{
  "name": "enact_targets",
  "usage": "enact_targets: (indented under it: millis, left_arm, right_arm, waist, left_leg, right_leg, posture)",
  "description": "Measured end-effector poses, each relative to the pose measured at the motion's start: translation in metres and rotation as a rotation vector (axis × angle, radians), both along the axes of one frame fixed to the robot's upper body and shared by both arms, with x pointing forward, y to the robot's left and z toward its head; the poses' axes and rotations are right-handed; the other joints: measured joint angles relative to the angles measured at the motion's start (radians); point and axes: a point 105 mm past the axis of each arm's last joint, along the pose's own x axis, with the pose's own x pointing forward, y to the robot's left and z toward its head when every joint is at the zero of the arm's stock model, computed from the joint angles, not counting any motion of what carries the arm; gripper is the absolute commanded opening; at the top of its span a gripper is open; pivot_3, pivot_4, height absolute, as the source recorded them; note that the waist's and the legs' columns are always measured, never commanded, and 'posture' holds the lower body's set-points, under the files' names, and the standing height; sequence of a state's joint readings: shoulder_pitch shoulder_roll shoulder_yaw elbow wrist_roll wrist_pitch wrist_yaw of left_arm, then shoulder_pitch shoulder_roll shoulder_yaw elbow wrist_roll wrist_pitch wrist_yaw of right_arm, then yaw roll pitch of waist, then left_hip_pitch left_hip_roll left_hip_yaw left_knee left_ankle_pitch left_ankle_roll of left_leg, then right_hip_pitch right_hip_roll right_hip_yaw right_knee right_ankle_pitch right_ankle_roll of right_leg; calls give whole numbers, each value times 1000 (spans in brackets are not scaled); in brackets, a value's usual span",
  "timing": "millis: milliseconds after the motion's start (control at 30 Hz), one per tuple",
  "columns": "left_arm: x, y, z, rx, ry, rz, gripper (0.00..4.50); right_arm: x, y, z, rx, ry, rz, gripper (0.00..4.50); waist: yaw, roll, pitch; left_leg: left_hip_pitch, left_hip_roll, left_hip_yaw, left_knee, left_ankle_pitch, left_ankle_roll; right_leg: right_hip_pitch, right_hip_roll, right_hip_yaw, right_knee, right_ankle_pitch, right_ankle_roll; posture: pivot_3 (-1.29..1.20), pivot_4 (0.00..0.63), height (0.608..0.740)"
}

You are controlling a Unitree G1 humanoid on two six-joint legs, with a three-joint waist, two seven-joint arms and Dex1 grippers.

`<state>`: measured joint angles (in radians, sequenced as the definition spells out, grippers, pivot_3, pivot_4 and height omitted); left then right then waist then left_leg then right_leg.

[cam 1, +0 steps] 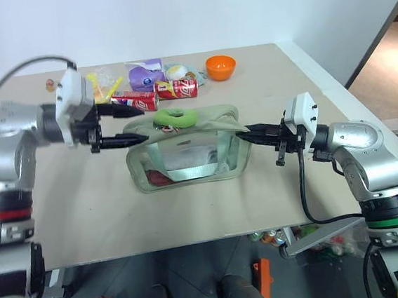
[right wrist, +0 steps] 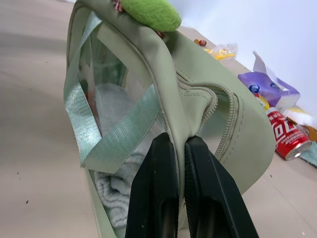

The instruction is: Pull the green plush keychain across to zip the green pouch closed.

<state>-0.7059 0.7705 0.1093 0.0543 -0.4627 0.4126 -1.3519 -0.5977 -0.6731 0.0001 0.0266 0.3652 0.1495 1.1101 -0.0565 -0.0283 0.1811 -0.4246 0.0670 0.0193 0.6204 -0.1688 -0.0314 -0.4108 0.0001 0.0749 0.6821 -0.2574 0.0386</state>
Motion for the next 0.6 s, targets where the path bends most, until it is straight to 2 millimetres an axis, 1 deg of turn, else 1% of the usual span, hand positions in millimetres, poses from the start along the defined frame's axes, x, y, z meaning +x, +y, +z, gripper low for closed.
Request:
enact_targets:
  millis: [67, 133, 167, 267, 400, 500, 533, 567, 600]
  left_arm:
    - [-5, 5, -4, -83, 26, 72, 2904]
    - [-12, 7, -9, -130, 32, 133, 2904]
    - [-16, 7, -17, -161, 46, 173, 2904]
    - [-18, 7, -31, -206, 88, 240, 2904]
    - [-16, 14, -29, -243, 61, 324, 2904]
    - [-16, 16, -34, -254, 66, 358, 2904]
    - [-15, 16, -35, -263, 61, 368, 2407]
    - [-15, 16, -35, -266, 56, 371, 2206]
    - [-15, 16, -35, -272, 49, 377, 1772]
  right_arm:
    - [0, 0, 0, 1, 1, 1, 0]
    - [0, 0, 0, 2, 1, 3, 0]
    - [1, 0, -1, 2, 3, 2, 0]
    - [1, 0, -1, 2, 4, 1, 0]
    - [1, 0, -1, -1, 5, 4, 0]
    - [0, 0, -1, -4, 6, 8, 0]
    - [0, 0, -1, -4, 7, 9, 0]
    - [0, 0, -1, -4, 7, 9, 0]
    - [0, 0, -1, -4, 8, 9, 0]
  waist:
    - [0, 0, 0]
    - [0, 0, 0]
    - [0, 0, 0]
    - [2, 0, 0]
    - [2, 0, 0]
    - [2, 0, 0]
    - [2, 0, 0]
    - [2, 0, 0]
    - [2, 0, 0]
  left_leg:
    - [0, 0, 0, 0, 0, 0]
    - [1, 0, 0, 0, 0, 0]
    - [2, 0, 0, 0, 0, 0]
    - [2, 0, 0, 1, 0, 0]
    - [3, 0, 0, 1, 1, 0]
    - [3, 0, 0, 1, 1, 0]
    - [2, 0, 0, 0, 1, 0]
    - [2, 0, 1, 0, 1, 0]
    - [2, 0, 0, 0, 1, 0]
  right_leg:
    - [0, 0, 0, 0, 0, 0]
    - [1, -1, 0, 0, 0, 0]
    - [2, -1, 0, 0, 0, 0]
    - [2, 0, 0, 0, 1, -1]
    - [2, 0, 0, 0, 2, -1]
    - [2, 0, 0, 0, 2, -1]
    - [2, 0, 0, 0, 2, -1]
    - [2, 0, 0, 0, 2, -1]
    - [2, 0, 0, 0, 2, -1]
  posture:
    - [0, 150, 740]
    - [0, 150, 740]
    - [0, 150, 740]
    - [0, 150, 740]
    - [0, 150, 740]
    - [0, 150, 740]
    - [0, 150, 740]
    - [0, 150, 740]
    - [0, 150, 740]
